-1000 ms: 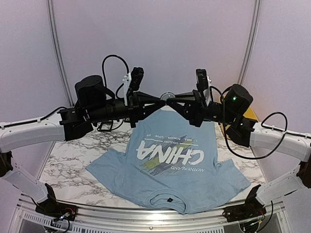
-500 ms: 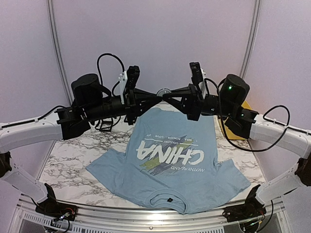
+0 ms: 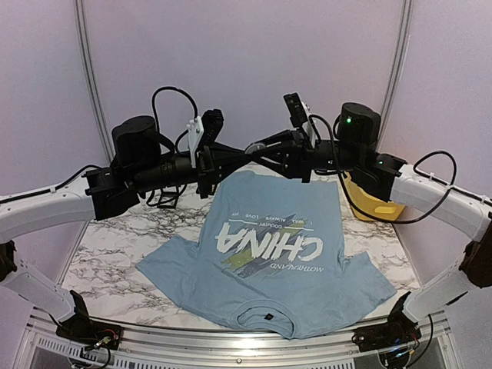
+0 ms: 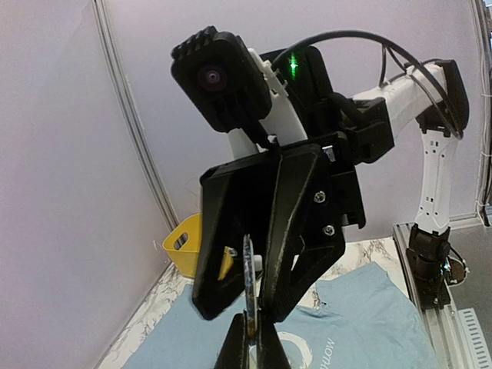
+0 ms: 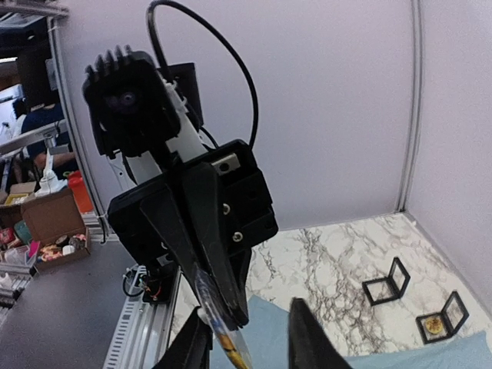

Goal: Pin the brooch onto the clothing

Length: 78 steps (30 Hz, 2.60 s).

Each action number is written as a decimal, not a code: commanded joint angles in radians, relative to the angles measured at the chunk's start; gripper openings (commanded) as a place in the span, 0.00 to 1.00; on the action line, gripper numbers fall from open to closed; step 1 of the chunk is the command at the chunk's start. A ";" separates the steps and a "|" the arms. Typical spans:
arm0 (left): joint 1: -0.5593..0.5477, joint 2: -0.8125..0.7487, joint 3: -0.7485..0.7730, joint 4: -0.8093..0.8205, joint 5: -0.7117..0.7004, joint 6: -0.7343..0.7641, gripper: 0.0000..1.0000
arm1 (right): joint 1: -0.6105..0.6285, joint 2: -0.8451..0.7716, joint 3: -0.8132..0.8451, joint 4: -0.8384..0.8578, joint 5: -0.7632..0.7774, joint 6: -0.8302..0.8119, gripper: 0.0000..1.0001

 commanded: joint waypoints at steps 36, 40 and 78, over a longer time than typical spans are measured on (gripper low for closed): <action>-0.028 -0.008 -0.001 -0.044 0.034 -0.022 0.00 | 0.015 -0.155 -0.046 -0.223 0.069 -0.344 0.00; -0.027 -0.010 -0.002 -0.044 0.012 -0.034 0.00 | 0.015 -0.163 -0.052 -0.247 0.095 -0.358 0.00; -0.051 0.139 -0.677 0.097 -0.449 -0.186 0.61 | 0.274 0.252 -0.579 0.525 0.693 -0.625 0.00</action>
